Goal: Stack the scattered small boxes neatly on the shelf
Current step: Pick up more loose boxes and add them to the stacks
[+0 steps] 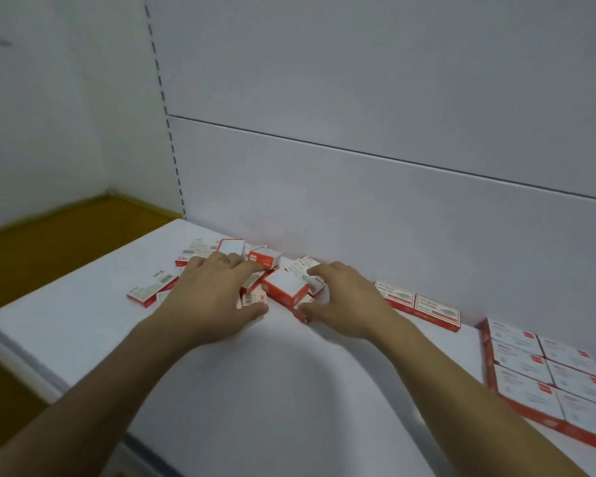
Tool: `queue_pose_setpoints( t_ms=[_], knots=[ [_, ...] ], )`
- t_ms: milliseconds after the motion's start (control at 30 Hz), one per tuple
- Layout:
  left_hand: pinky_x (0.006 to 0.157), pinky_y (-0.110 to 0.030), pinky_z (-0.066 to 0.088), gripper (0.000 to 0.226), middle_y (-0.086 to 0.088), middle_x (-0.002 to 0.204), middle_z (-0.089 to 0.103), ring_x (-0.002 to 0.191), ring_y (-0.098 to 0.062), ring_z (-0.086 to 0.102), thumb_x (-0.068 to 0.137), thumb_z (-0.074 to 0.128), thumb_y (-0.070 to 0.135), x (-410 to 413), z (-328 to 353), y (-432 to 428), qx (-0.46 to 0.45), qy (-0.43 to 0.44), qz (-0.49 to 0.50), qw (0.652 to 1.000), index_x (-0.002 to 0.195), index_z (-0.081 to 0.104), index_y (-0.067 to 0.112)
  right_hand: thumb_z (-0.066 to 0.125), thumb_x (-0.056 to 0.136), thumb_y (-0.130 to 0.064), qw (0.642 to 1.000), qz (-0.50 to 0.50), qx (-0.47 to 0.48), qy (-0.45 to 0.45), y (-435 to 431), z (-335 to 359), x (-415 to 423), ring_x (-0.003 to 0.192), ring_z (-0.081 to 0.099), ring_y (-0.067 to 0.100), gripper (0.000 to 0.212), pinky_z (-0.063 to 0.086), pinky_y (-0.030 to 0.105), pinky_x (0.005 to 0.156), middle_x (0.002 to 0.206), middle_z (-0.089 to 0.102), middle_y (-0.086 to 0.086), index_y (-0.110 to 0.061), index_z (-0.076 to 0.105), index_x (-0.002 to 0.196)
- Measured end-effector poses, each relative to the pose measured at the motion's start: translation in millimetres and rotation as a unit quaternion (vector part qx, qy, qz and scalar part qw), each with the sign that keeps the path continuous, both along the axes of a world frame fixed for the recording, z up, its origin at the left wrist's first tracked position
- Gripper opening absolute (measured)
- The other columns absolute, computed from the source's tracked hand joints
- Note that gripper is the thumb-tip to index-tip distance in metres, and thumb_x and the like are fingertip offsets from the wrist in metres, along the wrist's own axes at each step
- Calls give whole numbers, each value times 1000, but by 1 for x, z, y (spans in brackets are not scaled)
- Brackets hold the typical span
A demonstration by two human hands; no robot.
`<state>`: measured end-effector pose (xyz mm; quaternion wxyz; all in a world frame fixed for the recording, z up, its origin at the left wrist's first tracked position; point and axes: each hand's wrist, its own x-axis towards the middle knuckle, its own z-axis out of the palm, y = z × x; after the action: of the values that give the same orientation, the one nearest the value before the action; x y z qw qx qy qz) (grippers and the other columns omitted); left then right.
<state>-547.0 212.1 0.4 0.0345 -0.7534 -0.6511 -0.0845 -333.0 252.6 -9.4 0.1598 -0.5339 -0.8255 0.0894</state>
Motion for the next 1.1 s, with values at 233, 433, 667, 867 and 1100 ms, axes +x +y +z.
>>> queue_pose_setpoints(
  t_ms=[233, 433, 667, 867, 1100],
  knots=[
    [113, -43, 19, 67, 9, 151, 33, 138, -18, 26, 83, 43, 70, -25, -12, -22, -13, -12, 40, 999, 142, 28, 41, 59, 80, -52, 999, -25, 41, -20, 8, -15, -46, 107, 53, 23, 47, 45, 33, 82, 116, 58, 3, -21, 58, 114],
    [114, -43, 17, 66, 9, 152, 32, 139, -18, 25, 84, 46, 68, -17, -13, -20, 11, -27, 32, 999, 142, 29, 41, 59, 80, -49, 998, -41, 55, -7, 8, -19, -47, 106, 53, 22, 45, 45, 33, 82, 115, 59, 0, -22, 56, 116],
    [113, -41, 18, 69, 7, 149, 36, 136, -18, 29, 84, 51, 61, 16, -11, 0, 47, -54, -44, 996, 144, 25, 38, 71, 78, -48, 996, -16, 25, 89, -4, -6, -12, 114, 47, 13, 57, 38, 25, 83, 120, 58, -9, -30, 50, 128],
    [107, -40, 22, 75, 5, 144, 40, 131, -19, 34, 84, 60, 50, 75, -3, 23, 55, -89, -144, 984, 146, 20, 37, 72, 80, -19, 991, -58, 46, 115, -22, 8, 49, 110, 46, 8, 63, 35, 20, 84, 117, 58, -11, -31, 44, 135],
    [107, -39, 25, 71, 7, 140, 45, 127, -17, 39, 83, 62, 49, 136, -9, 40, 59, -130, -234, 962, 143, 26, 37, 73, 81, -17, 974, -162, 61, 144, -48, 9, 104, 100, 41, -3, 66, 32, 8, 81, 116, 55, -16, -36, 42, 136]
  ],
)
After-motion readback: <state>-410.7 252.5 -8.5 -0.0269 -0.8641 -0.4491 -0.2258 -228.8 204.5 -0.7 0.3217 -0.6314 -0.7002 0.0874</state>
